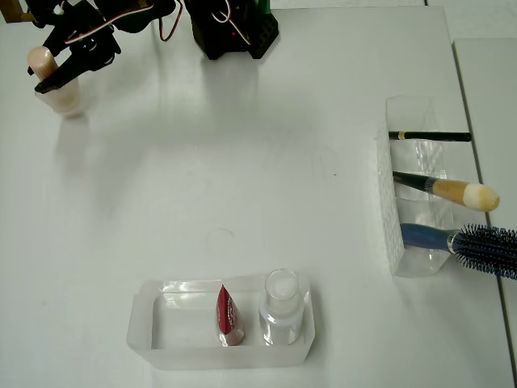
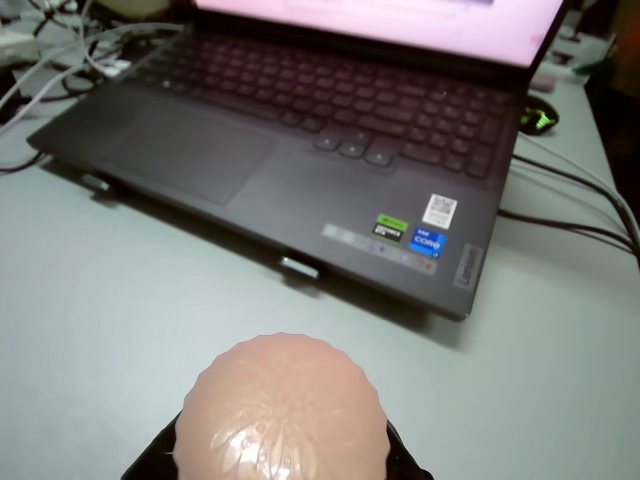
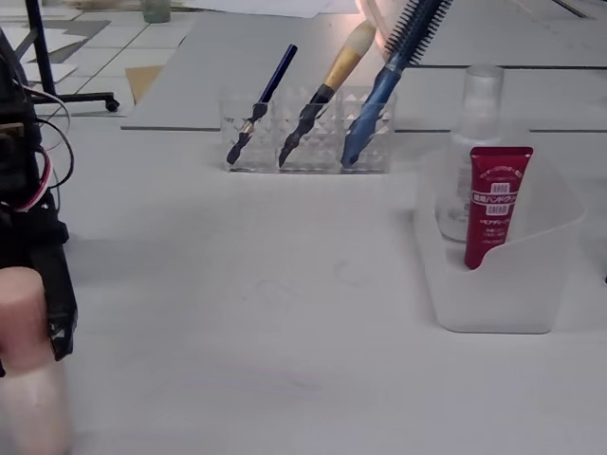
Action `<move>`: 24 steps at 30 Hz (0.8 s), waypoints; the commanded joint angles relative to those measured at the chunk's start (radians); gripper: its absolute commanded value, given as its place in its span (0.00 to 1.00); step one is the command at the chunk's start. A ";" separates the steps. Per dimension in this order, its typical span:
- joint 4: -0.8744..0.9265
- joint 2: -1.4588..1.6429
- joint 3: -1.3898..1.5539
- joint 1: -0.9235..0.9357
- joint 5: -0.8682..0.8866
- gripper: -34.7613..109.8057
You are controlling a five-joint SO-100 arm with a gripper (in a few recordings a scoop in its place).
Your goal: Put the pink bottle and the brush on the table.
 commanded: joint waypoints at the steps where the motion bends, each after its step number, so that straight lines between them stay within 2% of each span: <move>1: -0.067 -0.005 0.017 0.006 -0.005 0.24; 24: -0.176 -0.146 0.052 0.015 0.028 0.24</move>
